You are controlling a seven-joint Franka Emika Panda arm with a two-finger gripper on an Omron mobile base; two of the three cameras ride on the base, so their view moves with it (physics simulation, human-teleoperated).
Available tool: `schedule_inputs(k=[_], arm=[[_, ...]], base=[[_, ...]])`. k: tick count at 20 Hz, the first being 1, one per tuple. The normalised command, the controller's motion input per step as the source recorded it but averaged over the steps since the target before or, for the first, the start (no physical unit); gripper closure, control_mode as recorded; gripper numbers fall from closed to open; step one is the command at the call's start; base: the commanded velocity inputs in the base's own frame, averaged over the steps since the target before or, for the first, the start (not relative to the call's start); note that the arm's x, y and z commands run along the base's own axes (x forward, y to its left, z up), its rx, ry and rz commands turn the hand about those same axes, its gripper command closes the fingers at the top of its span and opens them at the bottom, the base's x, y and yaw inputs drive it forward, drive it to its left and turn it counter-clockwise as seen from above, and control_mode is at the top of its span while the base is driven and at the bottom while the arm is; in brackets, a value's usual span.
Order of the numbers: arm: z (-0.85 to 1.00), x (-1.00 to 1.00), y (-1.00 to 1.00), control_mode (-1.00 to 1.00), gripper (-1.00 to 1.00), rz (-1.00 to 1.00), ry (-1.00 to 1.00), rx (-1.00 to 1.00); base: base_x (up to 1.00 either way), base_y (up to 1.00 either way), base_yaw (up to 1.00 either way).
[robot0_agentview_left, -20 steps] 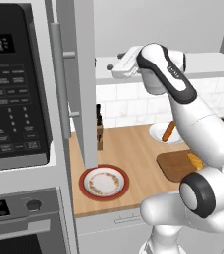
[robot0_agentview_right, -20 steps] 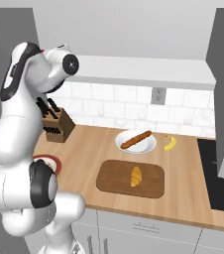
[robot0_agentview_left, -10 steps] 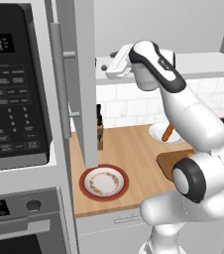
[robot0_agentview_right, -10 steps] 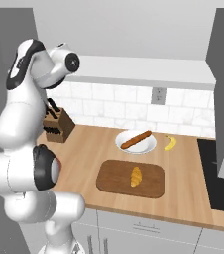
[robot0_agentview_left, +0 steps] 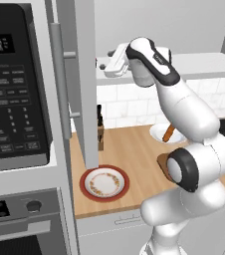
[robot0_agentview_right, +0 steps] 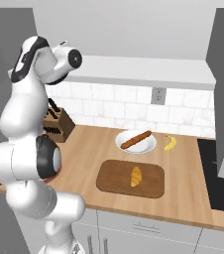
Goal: From the different types of pastries on the counter, select a croissant and place it on the cutting board. Then retrieve a jar of jam from the cabinet and place it alongside the croissant on the cutting board.
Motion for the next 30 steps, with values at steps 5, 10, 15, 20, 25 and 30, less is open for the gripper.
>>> schedule_inputs(k=[5,10,15,20,25,30], arm=[[-0.01,0.33,0.21,-1.0,-1.0,0.0,0.0,-0.07],[0.0,0.26,0.14,-1.0,-1.0,0.01,0.0,-0.05],[0.0,0.25,0.16,-1.0,-1.0,0.01,0.0,-0.06],[-0.03,0.25,0.18,-1.0,-1.0,0.02,0.0,-0.07],[-0.03,0.2,0.11,-1.0,-1.0,0.03,0.0,-0.05],[-0.03,0.11,0.07,-1.0,1.0,0.03,0.0,-0.04]], base=[[0.0,0.0,0.0],[0.0,0.0,0.0],[0.0,0.0,0.0],[0.0,0.0,0.0],[0.0,0.0,0.0],[0.0,0.0,0.0]])
